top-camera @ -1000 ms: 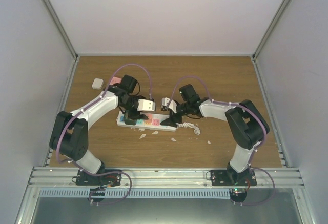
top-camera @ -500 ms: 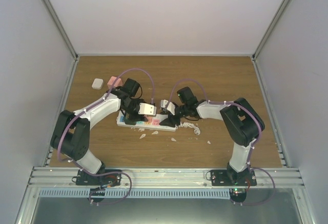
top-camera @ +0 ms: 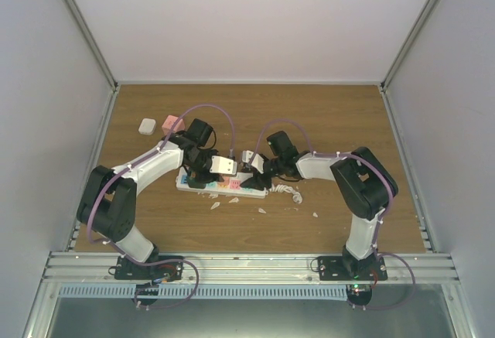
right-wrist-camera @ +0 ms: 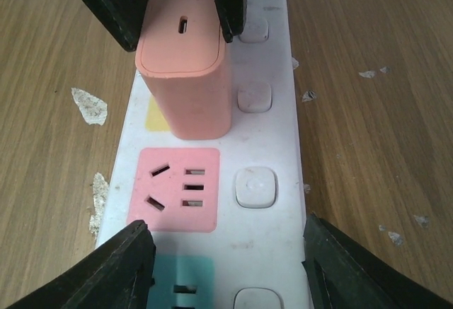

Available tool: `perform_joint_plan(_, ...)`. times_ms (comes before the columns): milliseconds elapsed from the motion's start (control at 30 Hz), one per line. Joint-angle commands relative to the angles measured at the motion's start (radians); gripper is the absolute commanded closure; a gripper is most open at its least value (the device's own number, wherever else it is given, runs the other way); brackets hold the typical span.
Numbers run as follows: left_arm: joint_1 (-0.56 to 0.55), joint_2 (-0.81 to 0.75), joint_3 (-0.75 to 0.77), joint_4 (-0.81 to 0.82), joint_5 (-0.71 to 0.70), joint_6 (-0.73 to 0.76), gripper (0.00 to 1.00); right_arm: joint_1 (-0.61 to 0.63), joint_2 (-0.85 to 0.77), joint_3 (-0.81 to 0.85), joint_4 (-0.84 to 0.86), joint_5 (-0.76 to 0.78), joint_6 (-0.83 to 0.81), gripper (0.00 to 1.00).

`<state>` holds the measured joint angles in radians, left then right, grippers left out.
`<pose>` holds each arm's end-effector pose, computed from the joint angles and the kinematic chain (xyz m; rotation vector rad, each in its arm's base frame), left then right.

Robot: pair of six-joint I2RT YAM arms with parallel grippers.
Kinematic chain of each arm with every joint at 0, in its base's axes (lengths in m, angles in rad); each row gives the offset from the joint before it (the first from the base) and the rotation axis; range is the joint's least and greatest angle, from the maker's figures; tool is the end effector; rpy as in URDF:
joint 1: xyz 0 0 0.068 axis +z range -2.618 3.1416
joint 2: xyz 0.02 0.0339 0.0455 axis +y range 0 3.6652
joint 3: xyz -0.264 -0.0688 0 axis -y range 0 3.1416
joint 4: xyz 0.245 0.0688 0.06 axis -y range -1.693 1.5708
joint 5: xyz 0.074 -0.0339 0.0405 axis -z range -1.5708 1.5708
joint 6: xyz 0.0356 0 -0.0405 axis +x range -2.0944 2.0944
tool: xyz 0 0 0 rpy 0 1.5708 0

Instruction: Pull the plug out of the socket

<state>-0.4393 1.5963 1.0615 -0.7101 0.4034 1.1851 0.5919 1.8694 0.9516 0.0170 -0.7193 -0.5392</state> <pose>0.2676 -0.1412 0.2030 2.0024 1.7740 -0.3490 0.2830 0.2185 0.1287 -1.5176 1.8176 0.9040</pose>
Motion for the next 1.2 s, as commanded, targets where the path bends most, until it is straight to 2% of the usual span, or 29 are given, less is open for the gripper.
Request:
perform_joint_plan(0, -0.012, 0.005, 0.000, 0.016, -0.005, -0.004, 0.67, 0.014, 0.032, -0.008, -0.056, -0.031, -0.031, 0.36)
perform_joint_plan(67, -0.012, 0.007, -0.004, 0.020, -0.010, -0.004, 0.68, 0.014, 0.021, -0.010, -0.072, -0.081, -0.042, 0.28)
perform_joint_plan(167, -0.012, 0.007, -0.006, 0.025, -0.013, -0.004, 0.69, 0.014, -0.001, -0.029, -0.061, -0.130, -0.041, 0.21)
perform_joint_plan(267, -0.012, 0.005, -0.012, 0.035, -0.012, -0.005, 0.68, 0.016, -0.002, -0.034, -0.044, -0.102, -0.031, 0.19)
perform_joint_plan(567, -0.016, 0.010, -0.021, 0.053, -0.023, -0.013, 0.58, 0.025, 0.033, -0.031, -0.044, -0.015, -0.038, 0.10)
perform_joint_plan(733, -0.016, 0.011, -0.026, 0.059, -0.031, -0.016, 0.58, 0.032, 0.029, -0.036, -0.049, -0.001, -0.046, 0.07)
perform_joint_plan(800, -0.018, 0.010, -0.027, 0.061, -0.029, -0.018, 0.59, 0.036, 0.031, -0.039, -0.040, 0.021, -0.044, 0.09)
perform_joint_plan(1000, -0.018, 0.003, -0.019, 0.059, -0.017, -0.028, 0.66, 0.037, 0.030, -0.049, -0.020, 0.076, -0.030, 0.20)
perform_joint_plan(1167, -0.017, -0.010, 0.015, 0.042, 0.028, -0.044, 0.73, 0.039, 0.034, -0.042, -0.020, 0.080, -0.024, 0.38)
